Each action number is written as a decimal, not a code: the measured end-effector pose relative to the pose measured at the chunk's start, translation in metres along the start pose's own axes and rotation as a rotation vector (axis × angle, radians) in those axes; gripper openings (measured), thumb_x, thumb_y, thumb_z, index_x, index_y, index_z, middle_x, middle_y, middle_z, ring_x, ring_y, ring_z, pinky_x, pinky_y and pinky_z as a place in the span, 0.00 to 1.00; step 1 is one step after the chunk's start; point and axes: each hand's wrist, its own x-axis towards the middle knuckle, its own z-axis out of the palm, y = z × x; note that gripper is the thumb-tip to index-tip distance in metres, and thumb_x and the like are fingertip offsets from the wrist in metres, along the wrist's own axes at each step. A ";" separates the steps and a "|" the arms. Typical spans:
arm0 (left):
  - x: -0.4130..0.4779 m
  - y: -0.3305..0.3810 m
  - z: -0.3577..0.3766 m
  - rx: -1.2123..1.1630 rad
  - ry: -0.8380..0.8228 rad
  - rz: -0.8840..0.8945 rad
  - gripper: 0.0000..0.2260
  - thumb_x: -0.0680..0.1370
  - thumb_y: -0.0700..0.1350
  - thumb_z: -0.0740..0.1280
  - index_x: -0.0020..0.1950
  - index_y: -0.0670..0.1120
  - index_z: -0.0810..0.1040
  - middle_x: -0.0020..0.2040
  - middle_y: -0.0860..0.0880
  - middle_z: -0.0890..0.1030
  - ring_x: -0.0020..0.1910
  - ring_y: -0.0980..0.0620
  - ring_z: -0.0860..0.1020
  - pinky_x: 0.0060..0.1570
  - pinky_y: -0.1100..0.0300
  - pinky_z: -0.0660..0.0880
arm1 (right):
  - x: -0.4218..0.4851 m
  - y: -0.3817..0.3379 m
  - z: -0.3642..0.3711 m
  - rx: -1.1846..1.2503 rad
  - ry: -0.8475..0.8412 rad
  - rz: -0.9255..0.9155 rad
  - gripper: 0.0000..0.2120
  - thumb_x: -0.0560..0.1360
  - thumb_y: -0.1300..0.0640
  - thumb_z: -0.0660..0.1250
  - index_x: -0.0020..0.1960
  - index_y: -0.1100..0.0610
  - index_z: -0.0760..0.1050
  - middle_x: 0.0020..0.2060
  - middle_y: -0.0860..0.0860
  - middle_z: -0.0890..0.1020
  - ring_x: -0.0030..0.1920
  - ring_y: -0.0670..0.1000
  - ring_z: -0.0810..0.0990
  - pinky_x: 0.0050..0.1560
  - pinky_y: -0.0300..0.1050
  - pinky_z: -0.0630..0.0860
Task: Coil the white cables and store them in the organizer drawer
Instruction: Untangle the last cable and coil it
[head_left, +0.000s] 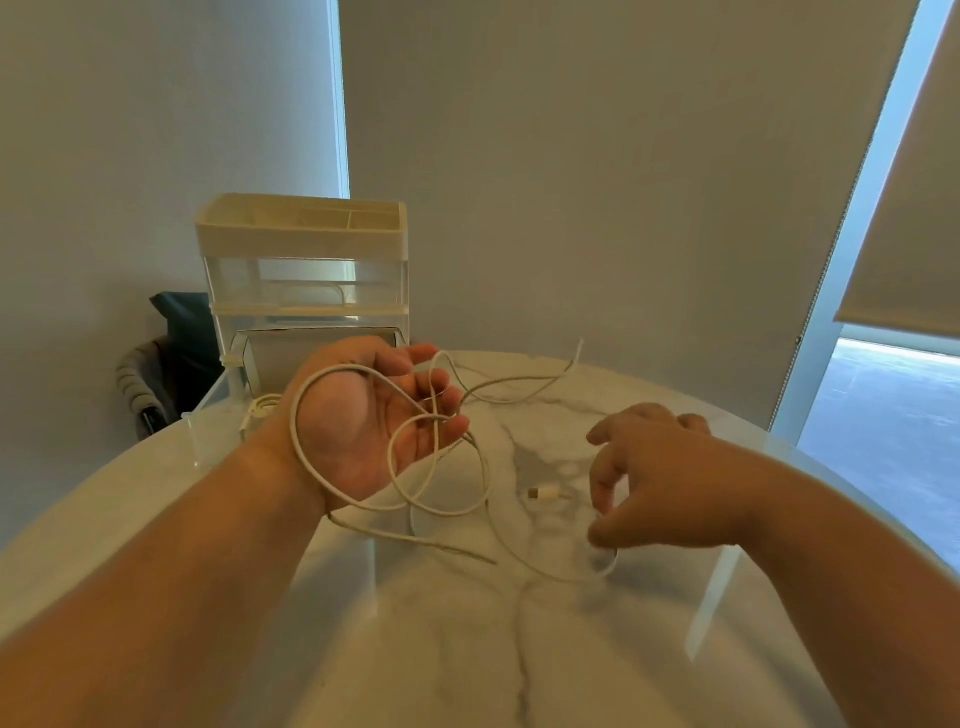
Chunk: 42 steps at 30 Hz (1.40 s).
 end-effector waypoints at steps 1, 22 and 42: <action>0.000 -0.001 0.001 -0.002 -0.006 -0.003 0.20 0.70 0.40 0.58 0.62 0.43 0.70 0.40 0.43 0.76 0.37 0.46 0.77 0.36 0.51 0.81 | -0.003 -0.005 -0.001 -0.005 -0.020 -0.015 0.12 0.67 0.38 0.74 0.42 0.44 0.81 0.63 0.38 0.69 0.67 0.47 0.60 0.70 0.50 0.58; -0.001 -0.016 0.015 0.045 -0.096 0.002 0.25 0.64 0.37 0.53 0.61 0.38 0.71 0.39 0.42 0.74 0.36 0.45 0.77 0.35 0.53 0.81 | -0.009 -0.031 0.003 0.575 0.562 -0.475 0.13 0.66 0.48 0.64 0.29 0.55 0.69 0.27 0.50 0.71 0.29 0.45 0.70 0.32 0.33 0.66; 0.002 -0.011 0.009 -0.061 -0.089 0.038 0.25 0.66 0.35 0.52 0.63 0.39 0.68 0.45 0.40 0.75 0.45 0.39 0.81 0.42 0.47 0.82 | -0.004 -0.045 0.014 0.844 0.467 -0.540 0.14 0.78 0.45 0.62 0.40 0.47 0.83 0.35 0.46 0.82 0.39 0.48 0.81 0.43 0.38 0.76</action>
